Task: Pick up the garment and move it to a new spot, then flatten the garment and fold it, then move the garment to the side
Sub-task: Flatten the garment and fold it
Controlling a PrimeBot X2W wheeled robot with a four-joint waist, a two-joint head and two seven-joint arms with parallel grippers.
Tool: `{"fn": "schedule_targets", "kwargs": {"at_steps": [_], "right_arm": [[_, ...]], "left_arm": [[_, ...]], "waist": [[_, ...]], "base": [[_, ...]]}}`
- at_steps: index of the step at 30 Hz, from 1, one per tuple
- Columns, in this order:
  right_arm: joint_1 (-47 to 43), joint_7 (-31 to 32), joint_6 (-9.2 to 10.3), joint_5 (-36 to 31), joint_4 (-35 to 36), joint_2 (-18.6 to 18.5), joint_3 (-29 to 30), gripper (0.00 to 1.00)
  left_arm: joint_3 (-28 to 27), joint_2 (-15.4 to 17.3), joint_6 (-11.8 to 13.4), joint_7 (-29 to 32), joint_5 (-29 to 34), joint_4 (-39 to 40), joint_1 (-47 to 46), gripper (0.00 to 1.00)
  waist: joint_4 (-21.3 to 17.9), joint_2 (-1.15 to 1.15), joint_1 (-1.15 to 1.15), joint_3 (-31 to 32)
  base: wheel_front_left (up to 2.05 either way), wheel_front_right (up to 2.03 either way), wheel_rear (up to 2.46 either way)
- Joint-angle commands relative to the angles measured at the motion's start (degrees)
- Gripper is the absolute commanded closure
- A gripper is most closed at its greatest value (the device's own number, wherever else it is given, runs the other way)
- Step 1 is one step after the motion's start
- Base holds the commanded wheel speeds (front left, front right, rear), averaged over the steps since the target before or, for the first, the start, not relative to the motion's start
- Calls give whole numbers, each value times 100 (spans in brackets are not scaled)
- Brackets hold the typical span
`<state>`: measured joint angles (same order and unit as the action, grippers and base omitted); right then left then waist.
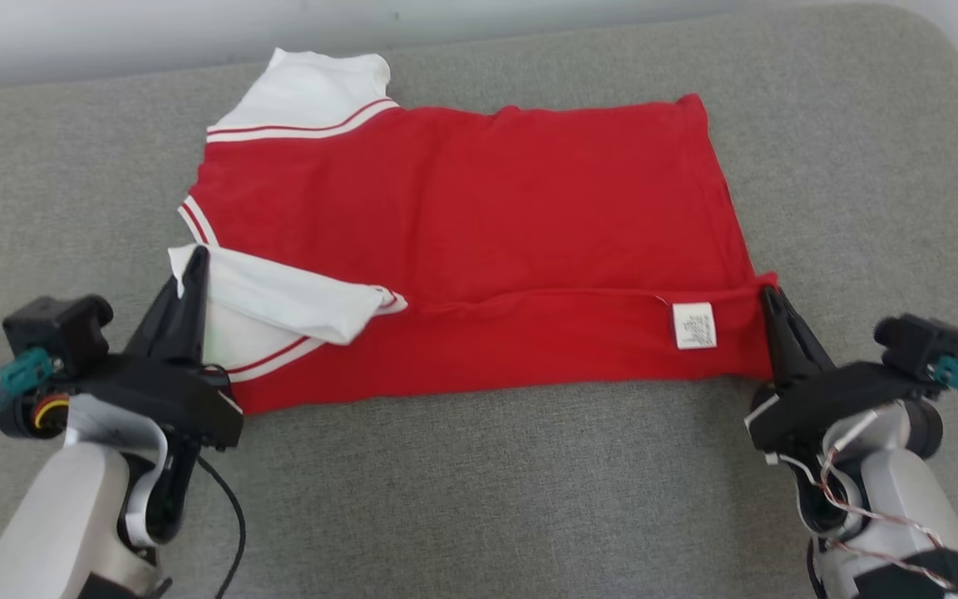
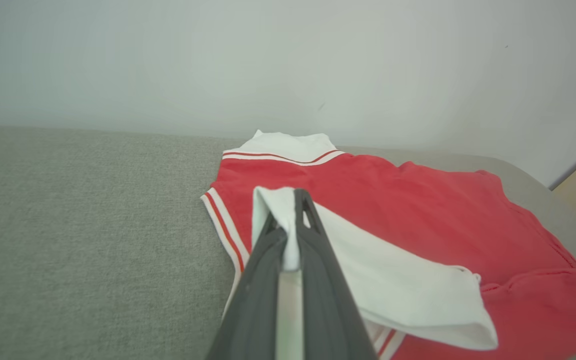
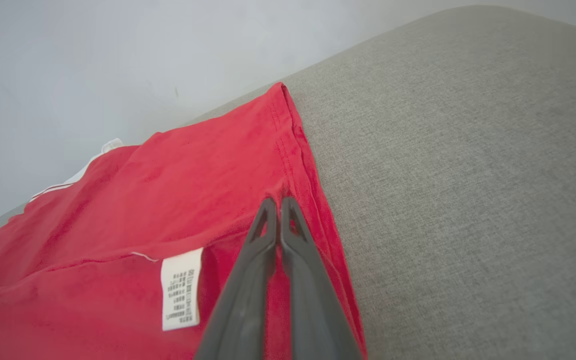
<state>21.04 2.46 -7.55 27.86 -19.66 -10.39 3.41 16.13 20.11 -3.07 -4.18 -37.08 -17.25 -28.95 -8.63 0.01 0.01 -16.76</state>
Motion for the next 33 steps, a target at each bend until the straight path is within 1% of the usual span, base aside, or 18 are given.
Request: {"fn": "schedule_targets", "kwargs": {"at_steps": [1,2,7,8,9,10,15,20,22,24,29,33], "right_arm": [[202,-64,14,-39,-180,-8,-68,100],[202,-64,14,-39,-180,-8,-68,100],[660,-324,14,-84,-744,-67,-247,100],[720,-377,14,-82,-841,-79,-287,64],[769,-424,14,-77,-916,-89,-329,7],[809,-465,14,-49,-993,-99,-375,0],[778,-735,14,45,-1168,-226,-499,0],[483,-859,14,225,-1088,-418,-499,0],[348,-874,14,216,-1036,-481,-509,0],[233,-896,14,190,-1000,-526,-506,0],[45,-883,14,186,-987,-492,-403,0],[30,-837,14,94,-1002,-443,-421,0]], "left_arm": [[40,33,-55,11,95,-192,-191,100],[40,33,-55,11,95,-192,-191,100],[126,-10,-174,-134,120,-775,-587,100],[147,-27,-189,-157,127,-889,-639,98],[183,-28,-192,-202,163,-981,-684,24],[211,-39,-216,-247,183,-1064,-722,0],[186,-91,-226,-646,203,-1327,-686,0],[103,-82,-171,-898,208,-1292,-439,0],[103,-91,-148,-943,225,-1189,-277,0],[114,-78,-60,-968,271,-1076,-90,0],[142,-109,52,-955,215,-866,409,0],[221,-12,82,-865,253,-864,680,0]], "waist": [[-83,-1,-1,-134],[-83,-1,-1,-134],[-90,-1,-1,-197],[-88,-1,-1,-195],[-84,-1,-1,-188],[-80,-1,-1,-175],[-38,-1,-1,-26],[73,-1,-1,108],[99,-1,-1,141],[118,-1,-1,155],[142,-1,-1,142],[118,-1,-1,104]], "base": [[0,0,0],[0,0,0],[0,0,0],[0,0,0],[0,0,0],[0,0,0],[0,0,0],[0,0,0],[0,0,0],[0,0,0],[0,0,0],[0,0,0]]}}
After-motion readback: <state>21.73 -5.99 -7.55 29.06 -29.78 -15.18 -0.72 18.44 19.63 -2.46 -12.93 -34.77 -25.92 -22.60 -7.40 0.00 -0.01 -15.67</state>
